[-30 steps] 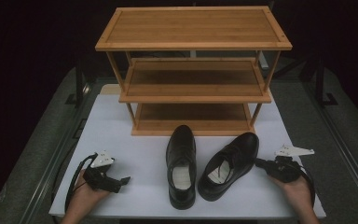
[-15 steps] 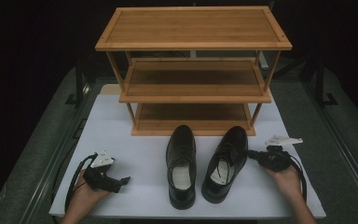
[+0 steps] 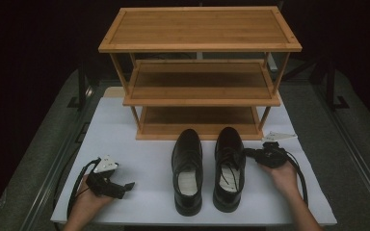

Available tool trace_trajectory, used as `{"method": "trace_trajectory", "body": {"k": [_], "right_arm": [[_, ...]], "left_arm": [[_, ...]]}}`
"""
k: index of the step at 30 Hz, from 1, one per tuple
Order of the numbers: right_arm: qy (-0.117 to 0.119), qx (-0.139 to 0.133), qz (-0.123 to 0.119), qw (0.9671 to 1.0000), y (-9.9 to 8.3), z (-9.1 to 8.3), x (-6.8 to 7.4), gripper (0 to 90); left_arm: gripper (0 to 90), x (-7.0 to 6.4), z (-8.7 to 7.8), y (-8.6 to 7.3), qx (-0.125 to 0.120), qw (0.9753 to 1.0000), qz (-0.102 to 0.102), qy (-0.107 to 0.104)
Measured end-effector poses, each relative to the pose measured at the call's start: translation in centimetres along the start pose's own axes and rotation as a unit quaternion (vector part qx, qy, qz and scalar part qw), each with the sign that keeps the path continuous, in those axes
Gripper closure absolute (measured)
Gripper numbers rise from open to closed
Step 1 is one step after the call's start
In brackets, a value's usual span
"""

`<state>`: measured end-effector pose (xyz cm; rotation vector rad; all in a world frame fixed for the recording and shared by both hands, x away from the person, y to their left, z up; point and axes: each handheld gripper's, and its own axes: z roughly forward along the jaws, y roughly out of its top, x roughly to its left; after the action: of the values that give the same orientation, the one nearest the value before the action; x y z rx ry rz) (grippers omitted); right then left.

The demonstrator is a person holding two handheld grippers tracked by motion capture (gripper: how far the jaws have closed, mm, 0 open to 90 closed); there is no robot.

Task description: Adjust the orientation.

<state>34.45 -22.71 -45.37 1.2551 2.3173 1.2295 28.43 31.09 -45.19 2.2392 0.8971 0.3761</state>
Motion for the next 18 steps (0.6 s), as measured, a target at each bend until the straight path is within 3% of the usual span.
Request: {"method": "trace_trajectory", "body": {"k": [10,18], "right_arm": [[0.005,0.001,-0.008,1.0000,0.8,1.1,0.6,90.0],[0.021,-0.005,-0.021,0.9995,-0.2,-1.0,1.8,90.0]], "left_arm": [[1.3,0.0,0.0,0.0,0.000,1.0000,0.000,0.000],[1.3,0.0,0.0,0.0,0.000,1.0000,0.000,0.000]]}}
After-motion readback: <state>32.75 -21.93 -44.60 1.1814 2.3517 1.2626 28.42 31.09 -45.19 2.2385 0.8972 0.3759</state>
